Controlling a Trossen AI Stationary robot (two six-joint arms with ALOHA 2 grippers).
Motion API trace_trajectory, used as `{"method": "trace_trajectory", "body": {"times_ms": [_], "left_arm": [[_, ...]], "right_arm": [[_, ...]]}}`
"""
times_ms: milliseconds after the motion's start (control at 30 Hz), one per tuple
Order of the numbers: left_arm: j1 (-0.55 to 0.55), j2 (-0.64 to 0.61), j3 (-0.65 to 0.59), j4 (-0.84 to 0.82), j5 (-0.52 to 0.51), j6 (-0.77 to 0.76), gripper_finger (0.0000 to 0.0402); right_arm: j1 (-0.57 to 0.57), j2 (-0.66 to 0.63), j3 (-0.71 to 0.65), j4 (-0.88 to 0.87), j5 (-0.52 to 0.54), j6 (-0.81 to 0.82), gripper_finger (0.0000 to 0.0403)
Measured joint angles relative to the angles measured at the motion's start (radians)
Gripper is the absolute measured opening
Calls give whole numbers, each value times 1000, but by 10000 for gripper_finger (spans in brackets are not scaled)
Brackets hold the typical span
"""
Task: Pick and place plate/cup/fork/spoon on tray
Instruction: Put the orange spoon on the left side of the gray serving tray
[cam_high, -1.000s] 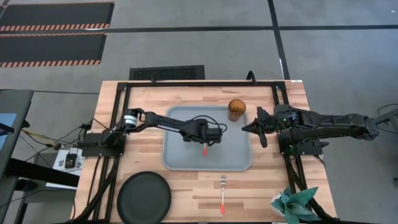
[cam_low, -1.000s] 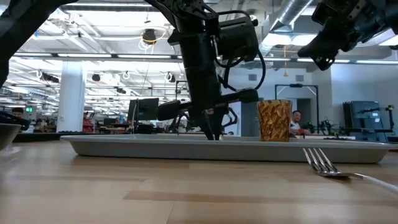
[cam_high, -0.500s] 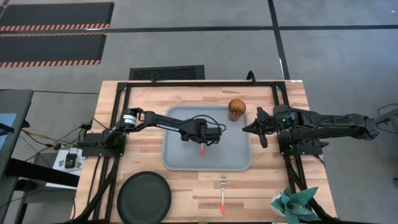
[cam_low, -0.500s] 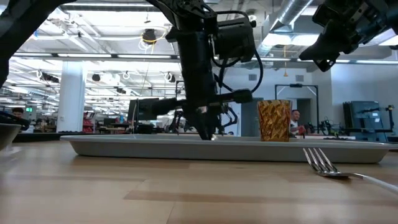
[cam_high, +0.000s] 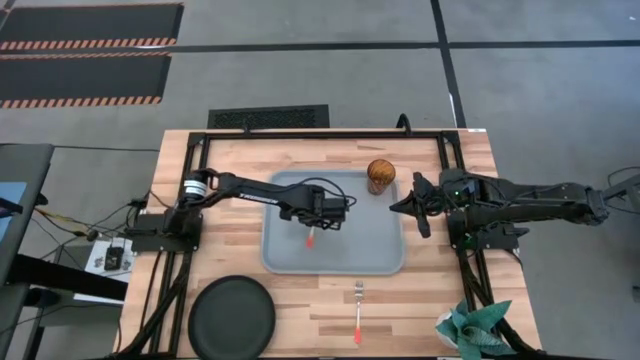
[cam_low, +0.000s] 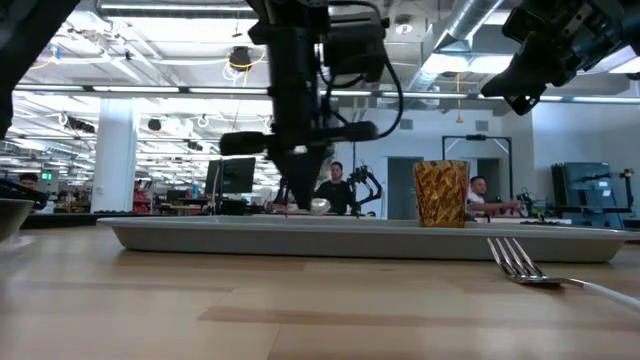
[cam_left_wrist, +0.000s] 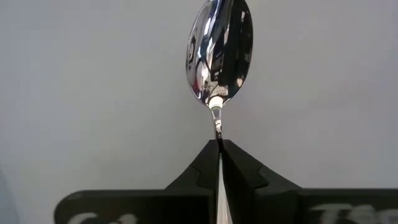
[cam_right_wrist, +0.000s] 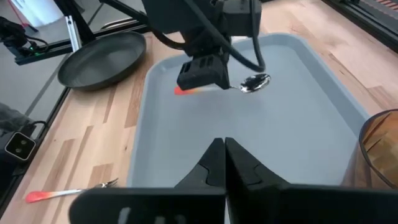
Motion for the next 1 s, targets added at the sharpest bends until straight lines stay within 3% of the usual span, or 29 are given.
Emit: {"method": "trace_trajectory", "body": {"times_ms": [533, 1000], "left_arm": [[46, -328, -539, 235, -22, -82, 0], [89, -344, -569, 215, -48, -40, 0]], "right_arm": [[-4, 3, 0, 0, 4, 3, 8], [-4, 12, 0, -4, 9, 13, 10]]}}
